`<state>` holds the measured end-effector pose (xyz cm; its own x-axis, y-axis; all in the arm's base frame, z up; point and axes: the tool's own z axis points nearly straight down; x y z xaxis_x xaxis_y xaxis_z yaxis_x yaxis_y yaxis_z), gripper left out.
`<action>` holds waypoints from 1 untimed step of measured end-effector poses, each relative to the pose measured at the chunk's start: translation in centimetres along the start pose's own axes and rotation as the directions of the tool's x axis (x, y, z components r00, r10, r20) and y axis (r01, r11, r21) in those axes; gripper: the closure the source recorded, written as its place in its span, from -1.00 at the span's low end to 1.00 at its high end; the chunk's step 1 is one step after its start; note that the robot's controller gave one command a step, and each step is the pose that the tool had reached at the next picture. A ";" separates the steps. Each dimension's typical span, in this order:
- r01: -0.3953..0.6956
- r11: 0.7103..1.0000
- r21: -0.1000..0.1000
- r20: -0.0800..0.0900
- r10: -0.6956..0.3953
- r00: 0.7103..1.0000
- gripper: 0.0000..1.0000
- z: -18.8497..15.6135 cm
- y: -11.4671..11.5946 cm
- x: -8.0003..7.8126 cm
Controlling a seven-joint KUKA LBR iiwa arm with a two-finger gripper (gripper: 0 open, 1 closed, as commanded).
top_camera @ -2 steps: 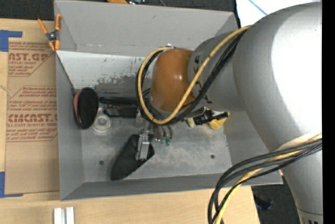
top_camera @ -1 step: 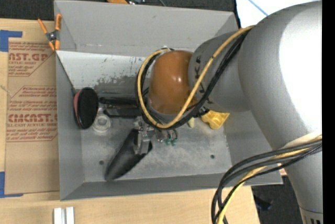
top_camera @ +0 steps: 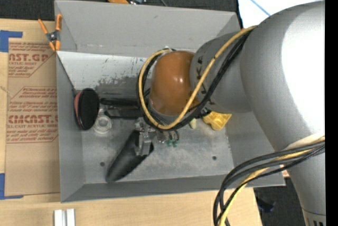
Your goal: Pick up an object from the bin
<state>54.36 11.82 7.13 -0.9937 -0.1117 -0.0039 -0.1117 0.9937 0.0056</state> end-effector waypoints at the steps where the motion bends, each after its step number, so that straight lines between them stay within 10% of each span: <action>1: 0.005 1.000 0.001 -0.005 -0.005 1.000 1.00 -8.2 0.2 0.2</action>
Offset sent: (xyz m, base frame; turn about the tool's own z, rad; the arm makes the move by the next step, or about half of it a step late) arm -0.0066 -0.0115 0.1210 0.0054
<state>54.15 11.95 15.33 -0.9931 -0.1169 0.0006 -0.1169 0.9931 0.0047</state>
